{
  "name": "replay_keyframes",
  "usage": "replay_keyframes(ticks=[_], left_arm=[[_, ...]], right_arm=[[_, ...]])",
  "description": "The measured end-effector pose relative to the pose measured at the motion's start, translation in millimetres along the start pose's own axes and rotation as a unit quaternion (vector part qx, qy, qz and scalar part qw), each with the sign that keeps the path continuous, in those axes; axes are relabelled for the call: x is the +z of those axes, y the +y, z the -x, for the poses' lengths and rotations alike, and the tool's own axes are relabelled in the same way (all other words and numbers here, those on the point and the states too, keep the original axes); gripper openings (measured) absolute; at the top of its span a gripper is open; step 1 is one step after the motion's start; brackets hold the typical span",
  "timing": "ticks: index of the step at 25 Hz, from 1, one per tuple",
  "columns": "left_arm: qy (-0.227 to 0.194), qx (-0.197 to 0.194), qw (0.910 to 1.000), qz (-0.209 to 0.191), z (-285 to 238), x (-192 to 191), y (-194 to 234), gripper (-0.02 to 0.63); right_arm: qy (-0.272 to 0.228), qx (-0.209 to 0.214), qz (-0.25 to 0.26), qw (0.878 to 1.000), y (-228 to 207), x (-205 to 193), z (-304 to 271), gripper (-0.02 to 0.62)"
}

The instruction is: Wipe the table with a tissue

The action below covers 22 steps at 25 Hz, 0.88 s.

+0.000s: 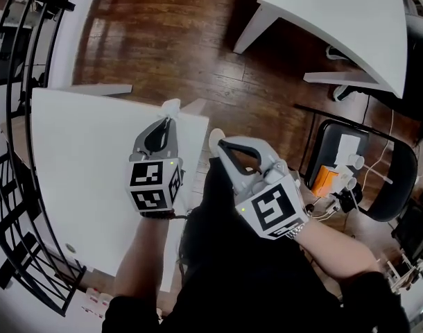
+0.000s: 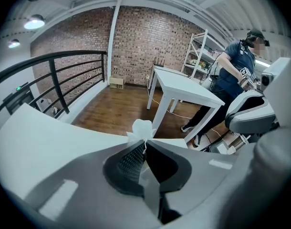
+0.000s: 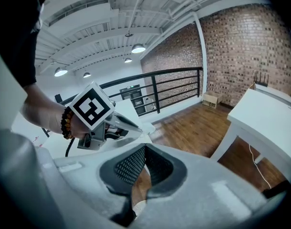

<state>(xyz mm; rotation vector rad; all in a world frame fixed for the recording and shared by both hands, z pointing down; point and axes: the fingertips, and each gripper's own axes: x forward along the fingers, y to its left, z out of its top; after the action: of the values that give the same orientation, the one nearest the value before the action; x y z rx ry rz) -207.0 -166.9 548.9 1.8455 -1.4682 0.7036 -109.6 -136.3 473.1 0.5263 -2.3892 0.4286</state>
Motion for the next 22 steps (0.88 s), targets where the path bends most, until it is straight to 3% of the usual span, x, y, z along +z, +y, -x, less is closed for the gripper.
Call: replay_keyframes(ticks=[14,22], left_arm=[[0.014,-0.023,0.9989,-0.037,-4.4,-4.8,-25.6,0.019],[0.028,-0.04,0.9982,-0.035,-2.9,-10.7,-47.4,0.018]], right_arm=[[-0.003,-0.007,-0.009,1.0,-1.7,-5.9,8.7,-0.009],[-0.007,-0.014,-0.013,1.0,-4.7,-11.6,17.4,-0.009]])
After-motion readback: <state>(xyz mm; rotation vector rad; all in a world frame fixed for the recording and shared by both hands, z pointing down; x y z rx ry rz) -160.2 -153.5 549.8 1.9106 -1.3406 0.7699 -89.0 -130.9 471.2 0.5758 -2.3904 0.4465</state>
